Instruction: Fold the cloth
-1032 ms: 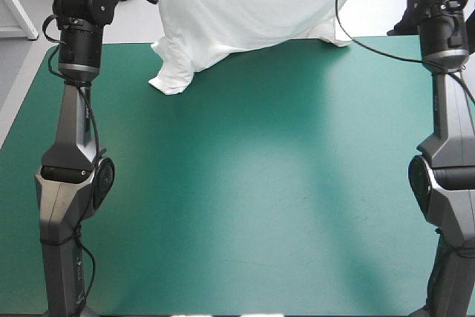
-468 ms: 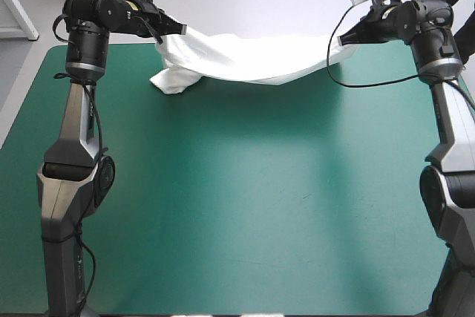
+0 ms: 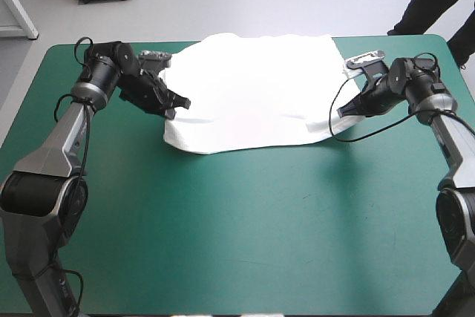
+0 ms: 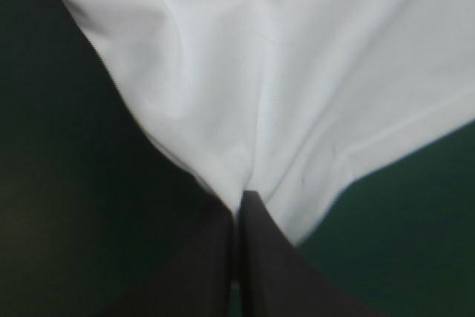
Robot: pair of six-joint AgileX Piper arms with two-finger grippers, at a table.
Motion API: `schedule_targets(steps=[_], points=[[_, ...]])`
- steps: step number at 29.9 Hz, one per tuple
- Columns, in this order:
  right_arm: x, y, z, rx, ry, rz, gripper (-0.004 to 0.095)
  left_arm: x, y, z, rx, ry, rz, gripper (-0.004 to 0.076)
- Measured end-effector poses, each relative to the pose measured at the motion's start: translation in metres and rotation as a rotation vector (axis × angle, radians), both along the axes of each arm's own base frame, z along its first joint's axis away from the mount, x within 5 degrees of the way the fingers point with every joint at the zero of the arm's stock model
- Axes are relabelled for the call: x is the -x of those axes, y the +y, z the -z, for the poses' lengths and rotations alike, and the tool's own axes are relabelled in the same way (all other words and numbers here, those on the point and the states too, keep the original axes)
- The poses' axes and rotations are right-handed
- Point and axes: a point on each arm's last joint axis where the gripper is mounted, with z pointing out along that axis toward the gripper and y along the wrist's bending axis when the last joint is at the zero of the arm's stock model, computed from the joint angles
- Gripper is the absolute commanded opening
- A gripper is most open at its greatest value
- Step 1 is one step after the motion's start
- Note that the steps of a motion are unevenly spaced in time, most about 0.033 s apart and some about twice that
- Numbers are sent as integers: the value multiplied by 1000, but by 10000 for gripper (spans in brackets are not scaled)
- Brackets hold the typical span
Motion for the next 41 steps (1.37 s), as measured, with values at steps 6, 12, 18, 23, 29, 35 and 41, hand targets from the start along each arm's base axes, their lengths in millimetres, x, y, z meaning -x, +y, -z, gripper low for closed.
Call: schedule_targets(steps=[6,12,18,23,29,35,41], points=[[13,0,32,-10,101,5,-13,38,6,26,-46,113,43,-22],[40,-2,58,16,215,-16,-13,66,18,16,-141,81,66,-22],[74,-9,37,83,201,-21,-13,90,32,-23,-172,-37,46,-22],[112,-11,6,77,126,-6,-13,114,38,-30,-156,-49,33,-22],[153,-12,-1,72,107,5,-13,158,39,-2,-129,60,42,-22],[188,-11,16,67,154,12,-13,212,33,9,-105,76,95,-22],[224,-14,33,55,209,47,-13,239,34,12,-86,66,97,-22]])
